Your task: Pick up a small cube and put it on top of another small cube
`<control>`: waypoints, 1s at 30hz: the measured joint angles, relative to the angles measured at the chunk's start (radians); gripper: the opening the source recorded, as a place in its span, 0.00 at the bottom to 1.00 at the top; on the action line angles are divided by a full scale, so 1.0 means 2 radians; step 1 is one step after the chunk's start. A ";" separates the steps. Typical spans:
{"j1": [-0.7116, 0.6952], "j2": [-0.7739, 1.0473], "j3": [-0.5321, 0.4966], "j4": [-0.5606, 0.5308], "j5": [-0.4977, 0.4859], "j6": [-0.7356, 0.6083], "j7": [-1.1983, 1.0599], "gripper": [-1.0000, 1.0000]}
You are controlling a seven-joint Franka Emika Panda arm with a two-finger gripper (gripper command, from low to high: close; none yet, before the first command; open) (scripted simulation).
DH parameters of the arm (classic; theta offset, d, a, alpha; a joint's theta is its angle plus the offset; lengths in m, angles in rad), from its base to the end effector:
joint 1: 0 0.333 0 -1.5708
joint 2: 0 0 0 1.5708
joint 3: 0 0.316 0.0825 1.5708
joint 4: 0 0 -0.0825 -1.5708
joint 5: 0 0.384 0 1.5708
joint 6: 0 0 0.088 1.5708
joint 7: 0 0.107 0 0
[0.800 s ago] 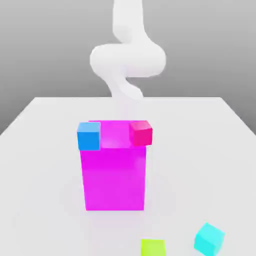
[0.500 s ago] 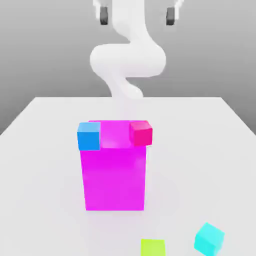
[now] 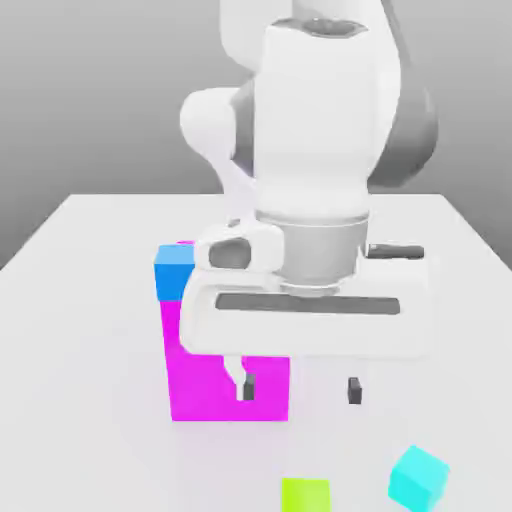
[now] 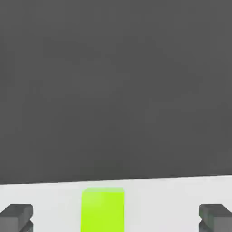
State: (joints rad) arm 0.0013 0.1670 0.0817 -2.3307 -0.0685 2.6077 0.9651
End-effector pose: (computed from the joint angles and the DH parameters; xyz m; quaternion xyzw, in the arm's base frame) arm 0.5276 0.0455 0.2769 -0.9143 0.4011 -0.0541 0.0171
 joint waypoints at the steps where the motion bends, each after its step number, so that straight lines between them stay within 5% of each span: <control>1: 0.001 0.018 0.000 -0.001 0.001 0.006 0.002 0.50; 8: 0.013 0.144 -0.007 0.011 -0.006 0.078 0.014 0.50; 9: 0.014 0.157 -0.009 0.013 -0.008 0.088 0.015 0.00; 20: 0.008 0.096 0.000 0.001 0.002 0.040 0.008 0.00; 25: 0.054 0.028 0.069 -0.019 -0.008 -0.011 -0.061 0.00; 29: 0.074 0.077 0.067 -0.018 -0.041 0.035 -0.053 0.00; 30: 0.077 0.087 0.064 -0.018 -0.046 0.044 -0.050 1.00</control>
State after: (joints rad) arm 0.1560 0.3409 0.2097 -2.3662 -0.1613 2.6953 0.8645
